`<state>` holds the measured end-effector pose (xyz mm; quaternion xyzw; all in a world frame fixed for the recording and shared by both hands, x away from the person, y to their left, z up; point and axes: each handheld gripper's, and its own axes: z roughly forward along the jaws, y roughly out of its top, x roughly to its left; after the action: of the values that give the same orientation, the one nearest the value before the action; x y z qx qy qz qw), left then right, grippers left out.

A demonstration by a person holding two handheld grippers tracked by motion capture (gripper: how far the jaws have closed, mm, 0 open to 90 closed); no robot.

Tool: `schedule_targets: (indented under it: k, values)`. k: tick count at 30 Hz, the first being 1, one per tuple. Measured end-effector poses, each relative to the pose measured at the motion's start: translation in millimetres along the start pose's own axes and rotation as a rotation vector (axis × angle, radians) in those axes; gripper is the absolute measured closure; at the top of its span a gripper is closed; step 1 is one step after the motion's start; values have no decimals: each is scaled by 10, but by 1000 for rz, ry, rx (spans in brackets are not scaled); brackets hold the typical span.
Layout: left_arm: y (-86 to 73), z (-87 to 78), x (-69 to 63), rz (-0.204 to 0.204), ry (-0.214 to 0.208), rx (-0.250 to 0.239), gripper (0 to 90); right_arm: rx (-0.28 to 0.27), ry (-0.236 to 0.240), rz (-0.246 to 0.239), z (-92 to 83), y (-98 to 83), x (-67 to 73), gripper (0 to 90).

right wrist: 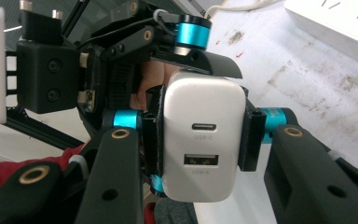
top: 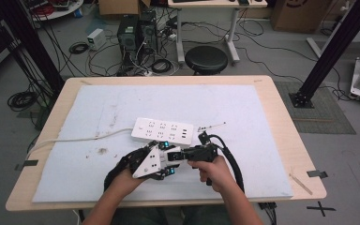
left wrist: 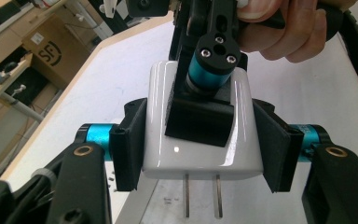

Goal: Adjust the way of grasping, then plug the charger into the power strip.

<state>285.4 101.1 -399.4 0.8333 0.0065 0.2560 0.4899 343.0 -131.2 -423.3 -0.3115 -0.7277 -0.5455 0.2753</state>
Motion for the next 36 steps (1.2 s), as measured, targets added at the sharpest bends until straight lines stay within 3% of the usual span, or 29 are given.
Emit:
schedule_targets:
  k: [5,8,12,17,19,22,24,26,27,31,36]
  values:
    - [42,-84,45,-14,27,18,224,-23,-56,-34,-84,12,15,631]
    - [58,-138,69,-21,41,5,219,-32,-72,-46,-124,23,30,631]
    - [88,-287,145,-49,82,0,210,-58,-122,-104,-203,56,79,631]
    - [61,-524,276,-98,149,15,200,-87,-168,-162,-252,69,113,631]
    - [9,-669,357,-136,191,16,200,-91,-224,-206,-272,78,140,631]
    - [-33,-761,403,-161,217,11,200,-88,-245,-237,-271,94,150,631]
    - [-71,-847,432,-182,244,6,200,-88,-289,-304,-250,140,184,631]
    - [-86,-888,443,-191,257,7,200,-88,-289,-304,-250,140,184,631]
    - [-120,-987,470,-208,281,6,200,-90,-348,-367,-223,200,209,631]
    - [-162,-1048,499,-214,290,22,200,-61,-429,-465,-159,296,204,631]
    - [-227,-1073,515,-230,286,29,200,16,-481,-597,-58,396,201,631]
